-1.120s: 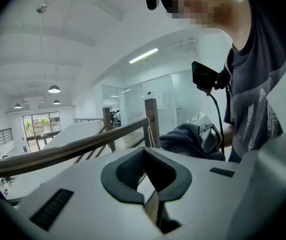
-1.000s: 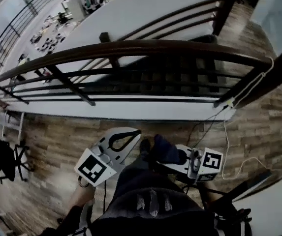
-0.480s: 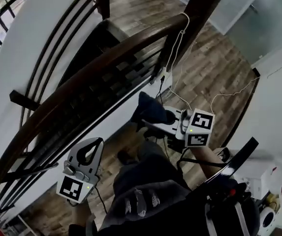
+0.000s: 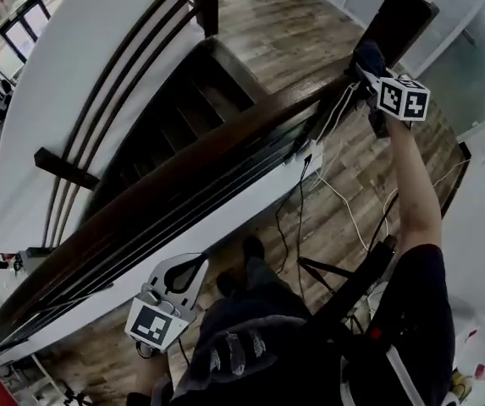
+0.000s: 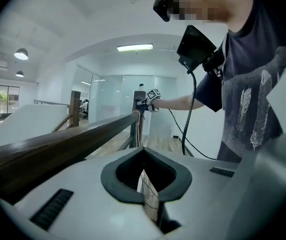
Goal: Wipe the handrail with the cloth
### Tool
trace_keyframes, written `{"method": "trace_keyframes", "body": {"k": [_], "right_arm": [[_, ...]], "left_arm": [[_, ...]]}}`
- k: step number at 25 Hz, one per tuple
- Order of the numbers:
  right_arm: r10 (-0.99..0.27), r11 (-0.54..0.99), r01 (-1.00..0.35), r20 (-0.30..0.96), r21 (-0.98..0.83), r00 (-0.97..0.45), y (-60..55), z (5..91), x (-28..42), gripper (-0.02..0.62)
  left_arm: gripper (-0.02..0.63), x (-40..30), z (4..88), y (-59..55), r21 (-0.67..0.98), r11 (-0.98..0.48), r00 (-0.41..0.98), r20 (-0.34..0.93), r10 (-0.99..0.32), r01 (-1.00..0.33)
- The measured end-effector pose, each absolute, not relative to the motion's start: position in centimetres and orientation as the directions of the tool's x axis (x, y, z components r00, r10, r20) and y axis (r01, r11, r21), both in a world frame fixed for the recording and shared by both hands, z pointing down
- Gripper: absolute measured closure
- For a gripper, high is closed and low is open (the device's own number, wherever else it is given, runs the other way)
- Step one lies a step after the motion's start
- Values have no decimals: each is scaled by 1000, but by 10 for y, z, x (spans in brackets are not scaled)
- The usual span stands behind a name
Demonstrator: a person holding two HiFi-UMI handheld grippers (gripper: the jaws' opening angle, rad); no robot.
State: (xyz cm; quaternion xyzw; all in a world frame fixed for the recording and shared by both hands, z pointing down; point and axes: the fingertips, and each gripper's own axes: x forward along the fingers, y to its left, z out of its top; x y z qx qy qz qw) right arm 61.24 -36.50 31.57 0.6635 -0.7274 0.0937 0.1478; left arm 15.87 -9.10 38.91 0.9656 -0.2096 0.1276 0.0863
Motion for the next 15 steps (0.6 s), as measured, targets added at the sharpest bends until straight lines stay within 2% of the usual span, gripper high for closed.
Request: {"method": "trace_keyframes", "body": {"k": [3,6,11,15], "right_arm": [[-899,79,-989,438,125,-17,-410,348,654,528],[-884,70,-988,468,138,2,-433,378,673,528],[-911,84,-990,410,111,-31,-426,380,645,528],[-895,79,-995,443,58,-45,-414,385,612,528]], "left_arm": [[600,174,396,-112,118,-881,854,332,-401,-459],[600,187,403,-131,131,-851,830,338,-444,-509],[600,173,422,-135,157,-806,791,372,-486,-570],[600,146,428,-137,145,-793,774,376,-509,-592]]}}
